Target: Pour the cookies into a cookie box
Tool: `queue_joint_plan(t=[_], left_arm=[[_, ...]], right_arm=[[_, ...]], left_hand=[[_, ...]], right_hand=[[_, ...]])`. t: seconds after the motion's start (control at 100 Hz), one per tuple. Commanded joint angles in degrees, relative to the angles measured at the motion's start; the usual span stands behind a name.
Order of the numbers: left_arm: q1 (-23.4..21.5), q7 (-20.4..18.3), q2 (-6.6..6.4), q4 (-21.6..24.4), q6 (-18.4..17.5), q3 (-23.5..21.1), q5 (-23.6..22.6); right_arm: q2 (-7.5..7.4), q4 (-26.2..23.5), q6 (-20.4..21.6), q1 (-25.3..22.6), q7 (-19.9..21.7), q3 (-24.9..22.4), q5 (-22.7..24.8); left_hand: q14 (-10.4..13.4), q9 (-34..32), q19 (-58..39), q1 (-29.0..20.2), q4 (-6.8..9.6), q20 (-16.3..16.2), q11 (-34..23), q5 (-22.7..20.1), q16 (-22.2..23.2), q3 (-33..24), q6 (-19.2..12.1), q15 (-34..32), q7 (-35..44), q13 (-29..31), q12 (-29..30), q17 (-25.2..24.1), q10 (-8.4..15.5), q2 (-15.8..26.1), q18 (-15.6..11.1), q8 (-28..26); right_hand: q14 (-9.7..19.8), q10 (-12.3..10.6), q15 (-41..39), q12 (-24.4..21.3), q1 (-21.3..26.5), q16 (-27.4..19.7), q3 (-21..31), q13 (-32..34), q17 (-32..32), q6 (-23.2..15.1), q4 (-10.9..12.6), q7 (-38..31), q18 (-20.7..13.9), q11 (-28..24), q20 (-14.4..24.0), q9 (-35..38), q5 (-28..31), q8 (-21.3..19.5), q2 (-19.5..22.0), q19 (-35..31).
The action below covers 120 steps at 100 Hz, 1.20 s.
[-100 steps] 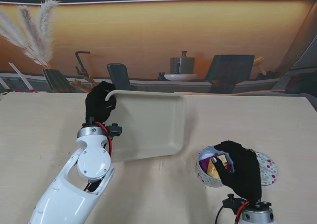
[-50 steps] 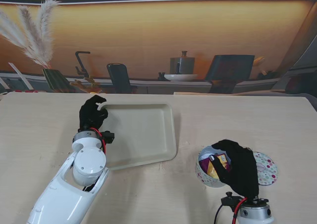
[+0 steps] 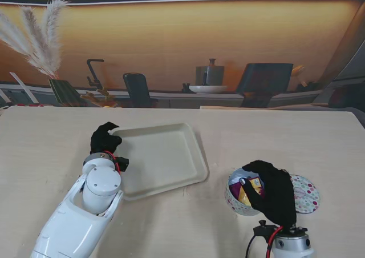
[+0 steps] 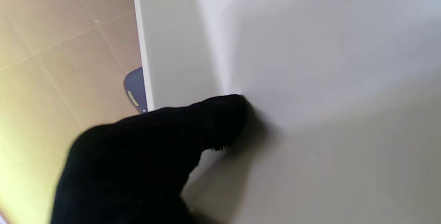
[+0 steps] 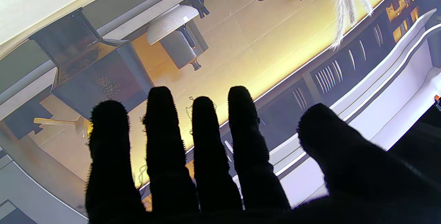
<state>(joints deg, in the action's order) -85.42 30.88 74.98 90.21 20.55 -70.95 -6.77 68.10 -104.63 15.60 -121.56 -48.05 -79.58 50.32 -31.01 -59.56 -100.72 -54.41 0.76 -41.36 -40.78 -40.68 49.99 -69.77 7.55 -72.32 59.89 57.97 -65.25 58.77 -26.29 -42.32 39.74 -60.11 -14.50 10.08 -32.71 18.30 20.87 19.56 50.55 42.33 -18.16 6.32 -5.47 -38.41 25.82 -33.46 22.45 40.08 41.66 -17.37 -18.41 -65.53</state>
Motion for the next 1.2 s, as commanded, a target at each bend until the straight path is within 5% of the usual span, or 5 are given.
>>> queue_joint_plan(t=[0.0,0.57,0.68,1.06,1.19], left_arm=[[0.4,-1.1,0.41,-1.5,0.5,-0.1,0.9],[3.8,-3.7,0.69,-11.0,4.3,-0.5,2.2],[4.5,-4.6,0.69,-12.4,5.4,-0.5,2.5],[6.4,-11.2,-0.56,-15.3,9.4,0.4,1.7],[6.1,-12.8,-1.44,-14.9,9.6,0.5,-0.8]], right_arm=[[0.07,-0.1,-0.2,-0.1,0.9,0.3,-0.1],[-0.03,0.0,-0.8,0.1,1.4,0.6,0.0],[-0.01,0.0,-0.9,0.1,1.4,0.6,0.0],[-0.12,0.0,-1.2,0.3,2.1,0.7,0.0],[-0.14,0.0,-1.3,0.4,2.2,0.7,0.0]], left_hand=[[2.5,-3.2,-6.1,-5.2,4.87,-1.6,-7.6,-4.6,3.8,-3.9,-0.7,-12.9,6.1,5.9,-1.9,1.4,5.2,7.1,0.2,-0.8],[-1.5,-0.7,-4.9,-5.9,4.62,-3.0,1.0,-4.1,3.6,0.0,-0.2,-6.5,1.6,1.6,2.1,1.2,6.0,9.7,0.2,3.2],[-4.1,2.2,-4.7,-6.2,7.11,-3.0,6.9,-3.6,0.1,4.6,0.4,1.6,-2.7,-3.6,7.5,1.3,5.9,12.7,0.2,9.0],[-2.2,10.6,-3.6,-7.1,10.22,-2.3,14.1,-1.6,-7.1,18.9,1.1,11.9,-14.6,-12.7,21.6,-1.3,7.2,20.1,0.2,22.2],[-0.3,14.9,-3.2,-3.3,18.19,-1.9,15.6,1.4,-8.2,24.8,0.0,14.2,-17.5,-16.1,23.6,-2.4,8.4,19.1,-0.2,26.3]], right_hand=[[-1.9,-0.1,-0.4,0.2,-0.8,0.5,-0.6,-1.1,0.8,0.0,1.6,0.8,0.7,-0.5,-0.5,-0.2,-0.3,0.4,0.3,-0.4],[-1.8,-0.1,-0.3,0.1,-0.7,0.5,-0.6,-1.1,0.9,0.0,1.6,0.8,0.8,-0.4,-0.4,-0.2,-0.2,0.4,0.2,-0.3],[-1.9,0.0,-0.3,0.1,-0.7,0.4,-0.6,-1.2,0.9,0.0,1.6,0.8,0.8,-0.4,-0.3,-0.1,-0.2,0.4,0.2,-0.3],[-1.8,-0.1,-0.3,0.1,-0.7,0.4,-0.6,-1.0,1.0,-0.1,1.6,0.9,0.8,-0.4,-0.2,0.0,-0.1,0.4,0.1,-0.3],[-1.9,-0.1,-0.2,0.1,-0.7,0.4,-0.6,-1.2,1.0,-0.1,1.6,1.0,0.9,-0.3,-0.2,-0.1,-0.1,0.4,0.1,-0.3]])
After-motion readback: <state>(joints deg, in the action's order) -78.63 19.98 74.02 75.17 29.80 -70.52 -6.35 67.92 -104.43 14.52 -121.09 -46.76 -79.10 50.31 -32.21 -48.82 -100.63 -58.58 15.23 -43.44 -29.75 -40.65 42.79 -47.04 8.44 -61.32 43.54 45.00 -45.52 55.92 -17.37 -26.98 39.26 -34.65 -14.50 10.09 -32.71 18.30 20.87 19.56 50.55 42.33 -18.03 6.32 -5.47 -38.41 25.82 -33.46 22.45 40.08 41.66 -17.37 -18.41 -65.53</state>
